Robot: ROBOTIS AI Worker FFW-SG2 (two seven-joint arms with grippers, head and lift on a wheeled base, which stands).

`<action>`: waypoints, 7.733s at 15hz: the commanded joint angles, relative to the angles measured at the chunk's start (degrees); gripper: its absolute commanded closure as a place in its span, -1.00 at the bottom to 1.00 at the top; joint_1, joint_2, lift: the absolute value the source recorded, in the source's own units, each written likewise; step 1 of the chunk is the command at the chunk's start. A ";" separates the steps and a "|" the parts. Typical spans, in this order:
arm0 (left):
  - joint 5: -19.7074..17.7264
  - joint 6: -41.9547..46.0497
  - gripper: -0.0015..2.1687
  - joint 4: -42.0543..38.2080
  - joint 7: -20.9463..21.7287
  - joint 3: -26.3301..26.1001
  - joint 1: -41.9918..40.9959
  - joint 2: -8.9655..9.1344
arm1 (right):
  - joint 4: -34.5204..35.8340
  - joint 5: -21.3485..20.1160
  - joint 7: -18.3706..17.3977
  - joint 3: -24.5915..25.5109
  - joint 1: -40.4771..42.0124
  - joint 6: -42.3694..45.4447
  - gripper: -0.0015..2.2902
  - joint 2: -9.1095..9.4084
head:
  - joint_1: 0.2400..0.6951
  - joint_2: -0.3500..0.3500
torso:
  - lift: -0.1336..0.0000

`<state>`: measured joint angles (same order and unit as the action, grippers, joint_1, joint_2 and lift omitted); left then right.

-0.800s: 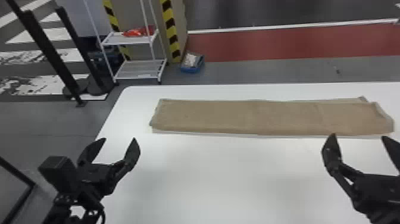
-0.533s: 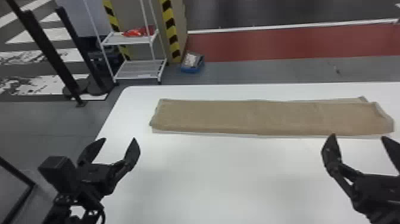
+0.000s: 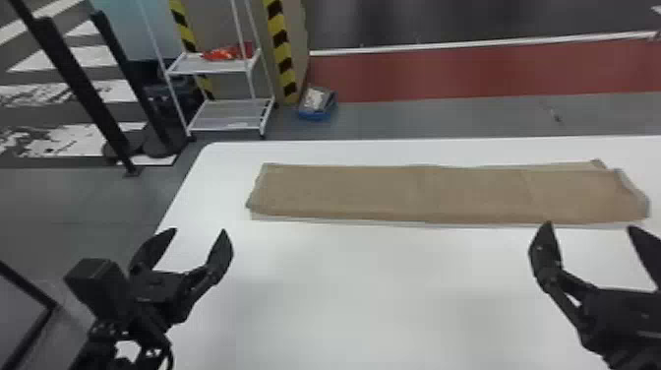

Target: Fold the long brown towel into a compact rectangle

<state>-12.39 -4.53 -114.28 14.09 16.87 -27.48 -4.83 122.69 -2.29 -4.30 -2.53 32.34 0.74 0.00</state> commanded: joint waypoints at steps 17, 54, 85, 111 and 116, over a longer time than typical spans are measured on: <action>5.09 -30.06 -0.87 15.22 7.88 9.85 31.00 -2.64 | -7.47 -0.44 0.00 -6.26 -8.87 -4.75 -0.91 -1.49 | 1.00 0.82 | -0.85; 12.39 -33.40 0.98 38.08 18.69 -3.07 42.16 -4.57 | -11.07 -0.35 0.00 -8.45 -12.04 -6.33 -0.91 -2.46 | 1.00 0.51 | -0.85; 25.49 -59.59 0.87 4.41 8.14 -34.63 40.67 4.98 | -12.39 -0.70 0.00 -11.00 -11.77 -5.10 -0.91 -2.72 | 1.00 -0.09 | -0.85; 4.04 -17.05 -0.98 1.51 -1.09 -4.04 15.27 4.74 | -36.21 12.66 7.47 -16.45 -41.66 -27.60 -0.90 -2.11 | 1.00 0.67 | -0.85; 2.19 -13.54 -0.97 1.78 -0.56 -3.51 13.16 4.83 | -38.05 14.41 7.91 -14.96 -43.94 -34.45 -0.90 -2.11 | 1.00 0.72 | -0.85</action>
<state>-9.42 -19.25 -112.57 13.51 13.28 -13.84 -0.04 85.85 11.69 3.55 -17.67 -10.65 -32.54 -2.11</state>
